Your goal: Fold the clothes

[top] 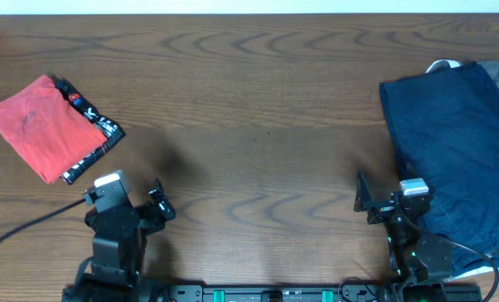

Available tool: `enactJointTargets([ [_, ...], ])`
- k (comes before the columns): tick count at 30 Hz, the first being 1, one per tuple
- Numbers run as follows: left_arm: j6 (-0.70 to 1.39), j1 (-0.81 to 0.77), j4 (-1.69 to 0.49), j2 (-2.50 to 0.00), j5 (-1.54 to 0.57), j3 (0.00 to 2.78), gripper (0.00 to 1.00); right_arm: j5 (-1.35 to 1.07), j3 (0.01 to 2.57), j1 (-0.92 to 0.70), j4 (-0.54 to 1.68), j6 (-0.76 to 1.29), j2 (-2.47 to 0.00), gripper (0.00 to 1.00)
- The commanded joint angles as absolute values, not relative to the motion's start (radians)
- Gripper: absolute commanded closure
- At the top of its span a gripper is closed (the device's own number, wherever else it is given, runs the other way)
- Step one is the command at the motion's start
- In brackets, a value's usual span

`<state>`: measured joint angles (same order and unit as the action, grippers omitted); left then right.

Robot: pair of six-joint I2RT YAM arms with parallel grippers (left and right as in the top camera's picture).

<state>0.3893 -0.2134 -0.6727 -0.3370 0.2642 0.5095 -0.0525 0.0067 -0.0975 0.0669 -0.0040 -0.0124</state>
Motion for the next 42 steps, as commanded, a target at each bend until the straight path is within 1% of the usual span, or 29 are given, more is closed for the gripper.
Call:
enactJointTargets([
  [1, 0.39, -0.171, -0.592, -0.25, 0.263, 0.404, 0.02, -0.06, 0.006, -0.091, 0.07, 0.014, -0.006, 0.01],
  [9, 0.387, -0.093, -0.355, -0.076, 0.262, 0.194, 0.02, -0.06, 0.006, -0.091, 0.07, 0.014, -0.006, 0.01],
  [15, 0.379, -0.028, -0.109, -0.019, 0.257, 0.081, 0.02, -0.06, 0.006, -0.091, 0.07, 0.014, -0.006, 0.01],
  [21, 0.198, 0.014, 0.07, -0.015, 0.131, 0.01, 0.02, -0.06, 0.006, -0.091, 0.07, 0.014, -0.006, 0.01],
  [27, 0.104, 0.024, 0.016, -0.001, 0.085, 0.004, 0.02, -0.06, 0.006, -0.091, 0.07, 0.014, -0.006, 0.01],
  [30, 0.104, 0.024, -0.076, -0.001, 0.076, 0.004, 0.02, -0.06, 0.006, -0.091, 0.07, 0.014, -0.006, 0.01],
  [34, 0.105, 0.023, -0.074, -0.002, 0.032, 0.004, 0.02, -0.06, 0.006, -0.091, 0.07, 0.014, -0.006, 0.01],
  [42, 0.105, 0.02, -0.071, -0.002, 0.033, 0.004, 0.02, -0.06, 0.006, -0.091, 0.07, 0.014, -0.006, 0.01],
])
